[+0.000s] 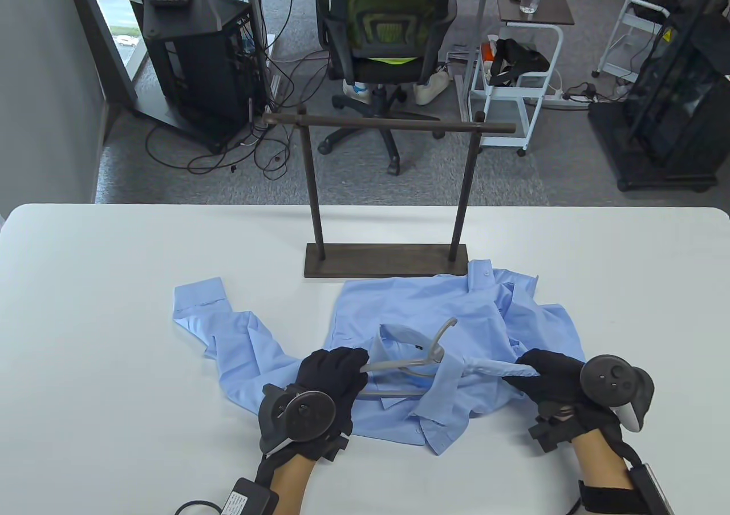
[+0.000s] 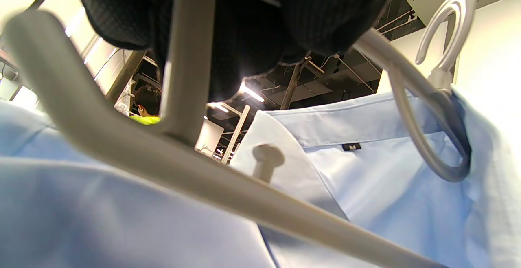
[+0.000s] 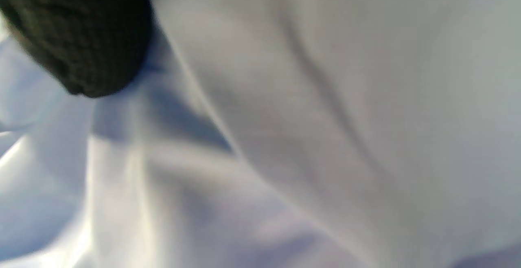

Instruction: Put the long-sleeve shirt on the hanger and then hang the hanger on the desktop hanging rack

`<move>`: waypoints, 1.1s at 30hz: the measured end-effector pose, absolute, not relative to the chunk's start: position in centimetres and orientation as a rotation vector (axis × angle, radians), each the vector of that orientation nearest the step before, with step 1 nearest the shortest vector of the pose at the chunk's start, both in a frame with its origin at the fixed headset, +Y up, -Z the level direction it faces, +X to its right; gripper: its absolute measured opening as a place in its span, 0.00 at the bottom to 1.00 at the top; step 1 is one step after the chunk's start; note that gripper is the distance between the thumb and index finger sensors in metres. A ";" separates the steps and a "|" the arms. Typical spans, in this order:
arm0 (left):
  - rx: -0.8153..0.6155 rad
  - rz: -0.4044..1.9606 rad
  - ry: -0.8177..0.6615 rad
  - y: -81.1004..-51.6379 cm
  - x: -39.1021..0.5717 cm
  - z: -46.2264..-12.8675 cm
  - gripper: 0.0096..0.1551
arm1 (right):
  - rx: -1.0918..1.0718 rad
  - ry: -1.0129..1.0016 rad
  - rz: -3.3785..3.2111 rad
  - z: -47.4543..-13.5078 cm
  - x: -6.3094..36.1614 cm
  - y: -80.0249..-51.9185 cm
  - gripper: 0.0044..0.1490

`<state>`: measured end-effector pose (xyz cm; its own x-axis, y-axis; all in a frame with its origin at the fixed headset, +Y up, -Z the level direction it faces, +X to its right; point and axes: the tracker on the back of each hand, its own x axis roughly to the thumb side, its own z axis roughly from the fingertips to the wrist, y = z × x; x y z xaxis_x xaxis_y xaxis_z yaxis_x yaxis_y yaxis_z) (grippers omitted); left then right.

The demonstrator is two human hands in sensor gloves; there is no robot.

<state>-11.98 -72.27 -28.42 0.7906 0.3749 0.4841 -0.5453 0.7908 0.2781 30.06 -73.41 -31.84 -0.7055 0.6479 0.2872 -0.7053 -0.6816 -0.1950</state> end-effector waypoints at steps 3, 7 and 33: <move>0.531 0.481 -0.420 -71.5 -11.8 -27.6 0.34 | 0.235 -0.366 2.327 -31.9 30.3 -72.9 0.26; 0.736 0.317 -0.523 -68.8 -10.3 -24.9 0.30 | 0.182 -0.385 2.277 -31.5 31.4 -72.5 0.26; 0.494 -0.206 -0.407 -74.0 -1.9 -26.4 0.22 | -0.017 -0.398 2.335 -30.4 30.4 -71.1 0.26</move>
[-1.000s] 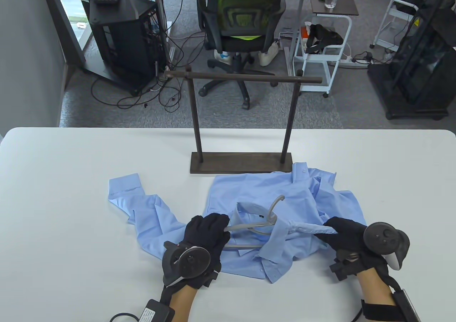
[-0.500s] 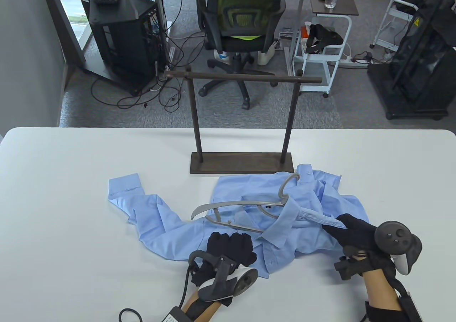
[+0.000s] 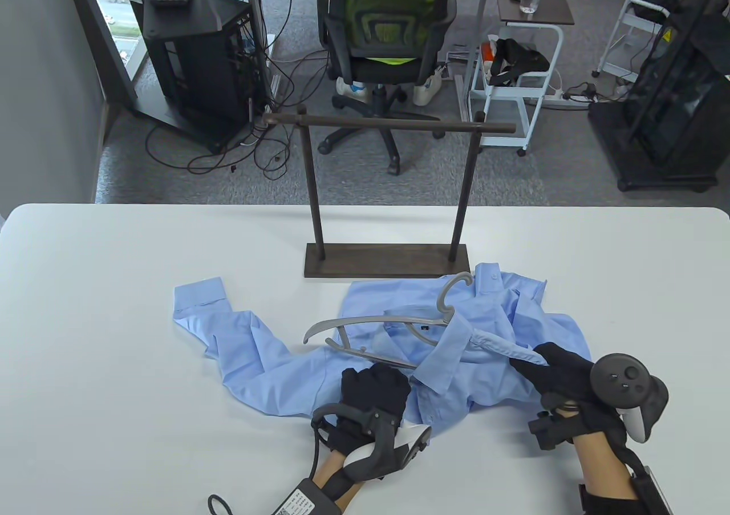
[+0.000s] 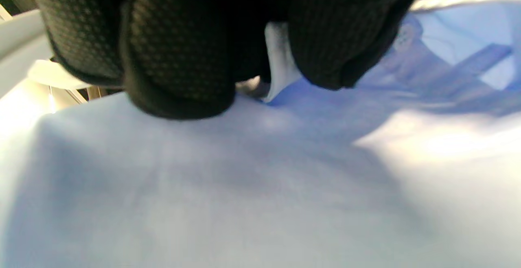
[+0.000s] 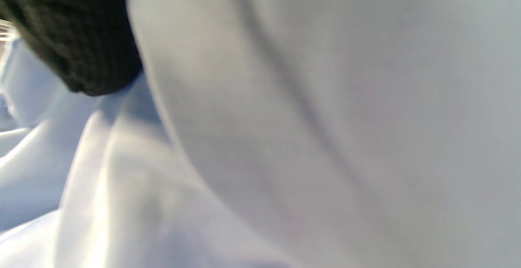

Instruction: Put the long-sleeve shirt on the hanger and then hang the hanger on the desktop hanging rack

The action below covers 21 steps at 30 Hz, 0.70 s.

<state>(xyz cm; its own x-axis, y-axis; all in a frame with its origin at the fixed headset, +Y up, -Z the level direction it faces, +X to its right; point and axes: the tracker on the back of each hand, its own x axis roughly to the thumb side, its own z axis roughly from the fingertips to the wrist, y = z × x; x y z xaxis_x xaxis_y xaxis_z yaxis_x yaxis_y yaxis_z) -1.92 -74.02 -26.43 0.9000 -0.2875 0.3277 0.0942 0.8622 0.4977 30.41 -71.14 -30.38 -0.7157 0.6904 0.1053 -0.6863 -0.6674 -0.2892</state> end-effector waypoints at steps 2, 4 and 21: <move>0.489 -0.105 -0.386 -73.5 -3.0 -26.6 0.24 | -0.033 -0.393 2.335 -30.4 30.7 -71.3 0.26; 0.435 -0.039 -0.502 -73.2 -3.9 -27.0 0.29 | -0.042 -0.383 2.330 -30.5 30.9 -71.4 0.26; 0.032 0.624 -0.474 -71.3 -11.6 -28.8 0.52 | -0.052 -0.363 2.257 -30.6 31.9 -71.7 0.26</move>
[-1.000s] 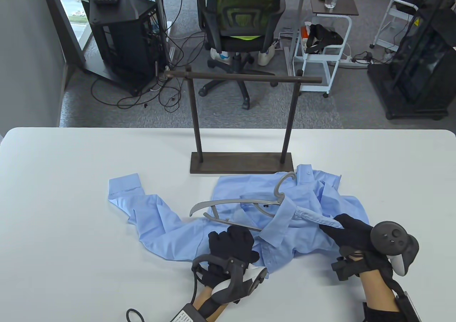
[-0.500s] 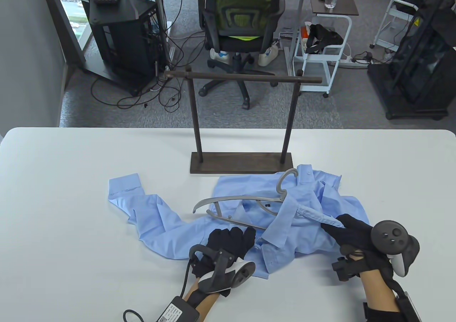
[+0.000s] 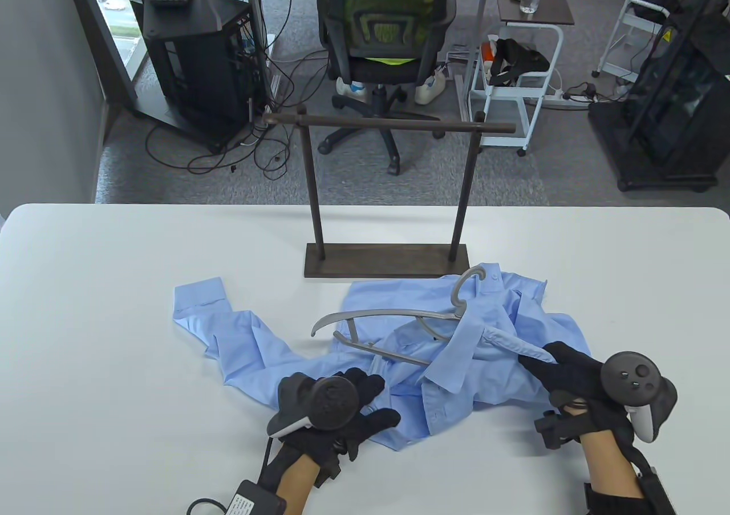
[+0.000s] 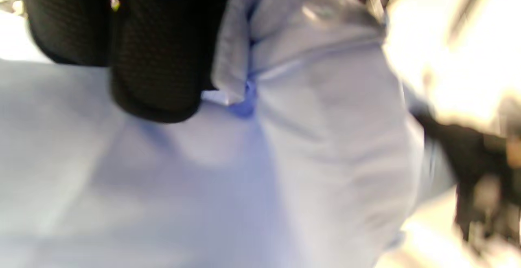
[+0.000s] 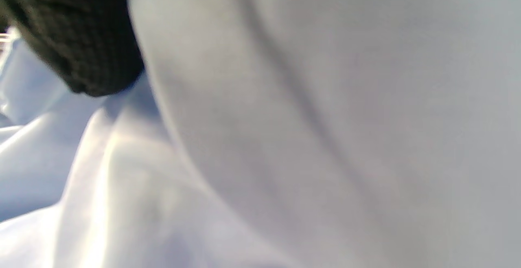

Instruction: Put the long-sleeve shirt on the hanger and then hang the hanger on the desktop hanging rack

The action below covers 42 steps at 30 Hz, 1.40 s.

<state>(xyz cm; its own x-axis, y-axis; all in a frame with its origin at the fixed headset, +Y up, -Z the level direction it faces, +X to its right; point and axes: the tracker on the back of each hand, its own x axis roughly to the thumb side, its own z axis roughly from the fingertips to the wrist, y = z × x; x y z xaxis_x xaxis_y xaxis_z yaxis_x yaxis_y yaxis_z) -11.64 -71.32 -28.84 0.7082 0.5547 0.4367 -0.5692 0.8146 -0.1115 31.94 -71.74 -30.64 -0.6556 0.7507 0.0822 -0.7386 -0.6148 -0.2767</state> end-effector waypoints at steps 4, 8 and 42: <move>0.090 0.530 -0.345 -70.8 -14.0 -29.4 0.23 | -0.019 -0.342 2.190 -30.8 32.4 -72.1 0.26; 0.028 0.665 -0.343 -71.4 -15.6 -30.2 0.30 | -0.006 -0.356 2.181 -30.7 32.5 -72.0 0.26; 0.318 0.796 -0.363 -69.1 -14.3 -27.7 0.30 | -0.008 -0.683 2.403 -29.3 29.9 -70.6 0.26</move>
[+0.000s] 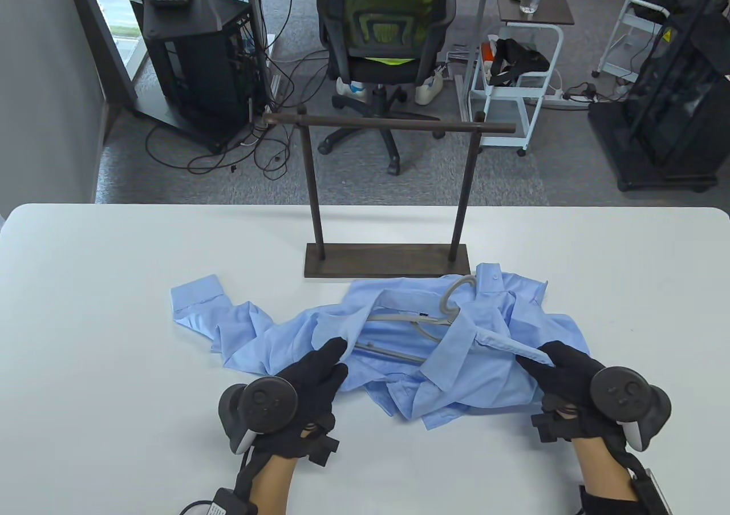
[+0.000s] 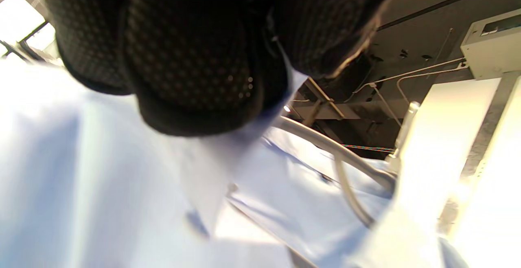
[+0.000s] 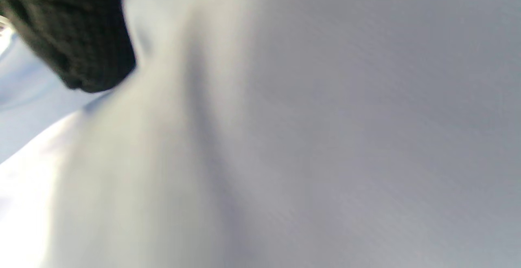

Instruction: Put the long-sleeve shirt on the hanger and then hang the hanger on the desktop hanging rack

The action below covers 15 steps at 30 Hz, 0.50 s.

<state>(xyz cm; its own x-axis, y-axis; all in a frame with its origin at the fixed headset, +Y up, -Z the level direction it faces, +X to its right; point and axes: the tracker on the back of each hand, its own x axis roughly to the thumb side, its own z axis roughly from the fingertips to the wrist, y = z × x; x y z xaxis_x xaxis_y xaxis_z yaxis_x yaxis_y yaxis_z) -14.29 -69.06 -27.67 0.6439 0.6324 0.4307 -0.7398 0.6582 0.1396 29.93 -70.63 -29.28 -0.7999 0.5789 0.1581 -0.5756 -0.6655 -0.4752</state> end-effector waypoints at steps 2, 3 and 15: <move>0.296 0.837 -0.391 -69.3 -13.1 -27.5 0.30 | 0.024 -0.676 2.391 -29.2 29.3 -70.8 0.26; 0.279 0.852 -0.413 -69.5 -12.3 -27.3 0.31 | 0.044 -0.656 2.370 -29.3 28.9 -71.0 0.26; 0.044 0.669 -0.530 -71.1 -9.0 -27.4 0.32 | 0.161 -0.399 2.243 -30.6 25.5 -74.5 0.24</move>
<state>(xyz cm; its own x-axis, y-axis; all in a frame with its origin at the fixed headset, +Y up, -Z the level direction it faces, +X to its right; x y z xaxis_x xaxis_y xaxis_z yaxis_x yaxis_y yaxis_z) -9.03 -71.12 -27.40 0.6573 0.5794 0.4820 -0.6014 0.7887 -0.1280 25.45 -74.49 -30.63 -0.6463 0.7222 0.2464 -0.7629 -0.6039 -0.2307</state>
